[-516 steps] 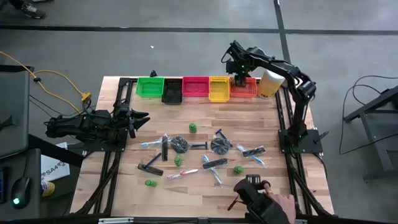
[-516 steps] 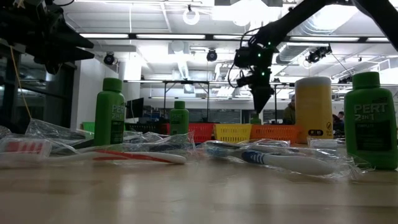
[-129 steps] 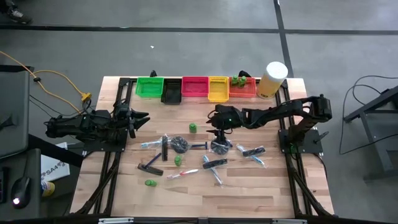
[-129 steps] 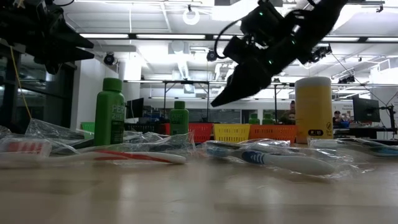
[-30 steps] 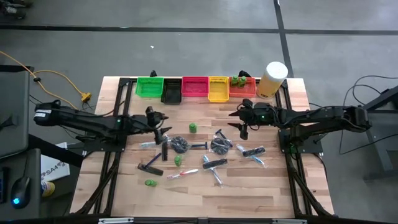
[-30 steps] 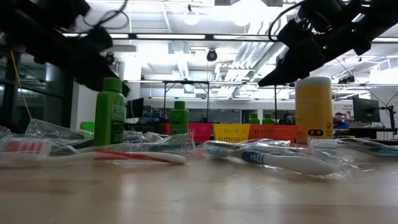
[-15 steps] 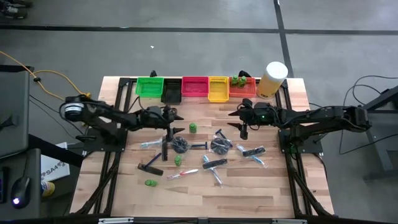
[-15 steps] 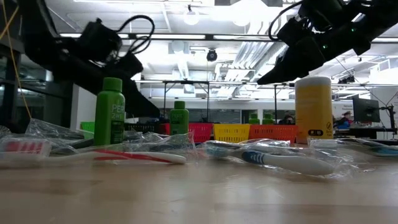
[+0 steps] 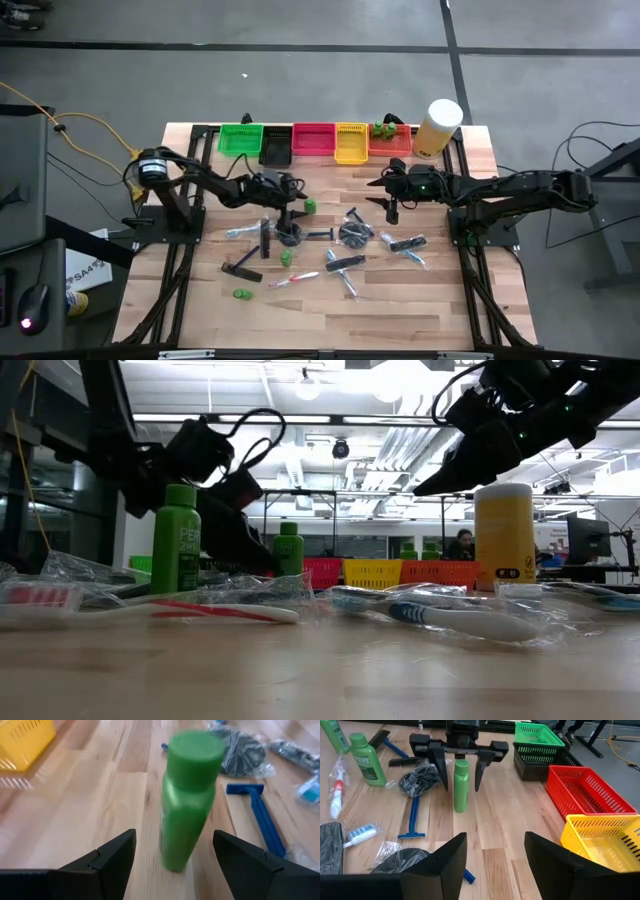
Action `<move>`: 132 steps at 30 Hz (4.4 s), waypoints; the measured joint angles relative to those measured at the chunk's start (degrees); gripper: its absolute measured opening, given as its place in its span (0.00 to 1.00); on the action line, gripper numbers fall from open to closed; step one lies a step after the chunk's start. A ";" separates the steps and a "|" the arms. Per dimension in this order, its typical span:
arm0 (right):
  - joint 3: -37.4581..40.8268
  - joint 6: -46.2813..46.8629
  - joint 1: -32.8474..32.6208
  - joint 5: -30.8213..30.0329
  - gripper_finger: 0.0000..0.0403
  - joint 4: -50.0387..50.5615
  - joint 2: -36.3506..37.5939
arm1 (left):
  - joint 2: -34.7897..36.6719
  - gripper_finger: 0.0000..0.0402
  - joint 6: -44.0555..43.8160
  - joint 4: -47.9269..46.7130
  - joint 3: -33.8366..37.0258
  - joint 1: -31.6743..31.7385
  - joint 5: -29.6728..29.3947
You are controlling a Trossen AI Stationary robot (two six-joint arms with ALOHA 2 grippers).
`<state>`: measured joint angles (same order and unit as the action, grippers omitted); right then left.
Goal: Pick & Place Travel size toiletries
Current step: Put the green shampoo bottle into the orange basket
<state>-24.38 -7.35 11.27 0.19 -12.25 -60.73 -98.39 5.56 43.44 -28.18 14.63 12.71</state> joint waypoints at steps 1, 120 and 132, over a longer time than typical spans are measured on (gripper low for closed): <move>0.00 0.00 0.00 0.00 0.48 0.00 0.00 | -0.45 0.66 -0.08 0.00 -0.25 0.00 0.00; -13.60 -11.11 0.00 -1.42 0.23 -15.50 -24.15 | -6.47 0.24 13.66 -37.86 -37.62 -1.64 -10.49; -13.55 -8.79 1.73 -7.50 0.23 -8.30 -18.71 | -6.19 0.52 13.10 -41.19 -37.71 -1.61 -18.25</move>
<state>-37.93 -16.14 12.99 -7.31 -20.55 -79.44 -104.58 18.66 2.25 -65.89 13.02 -5.54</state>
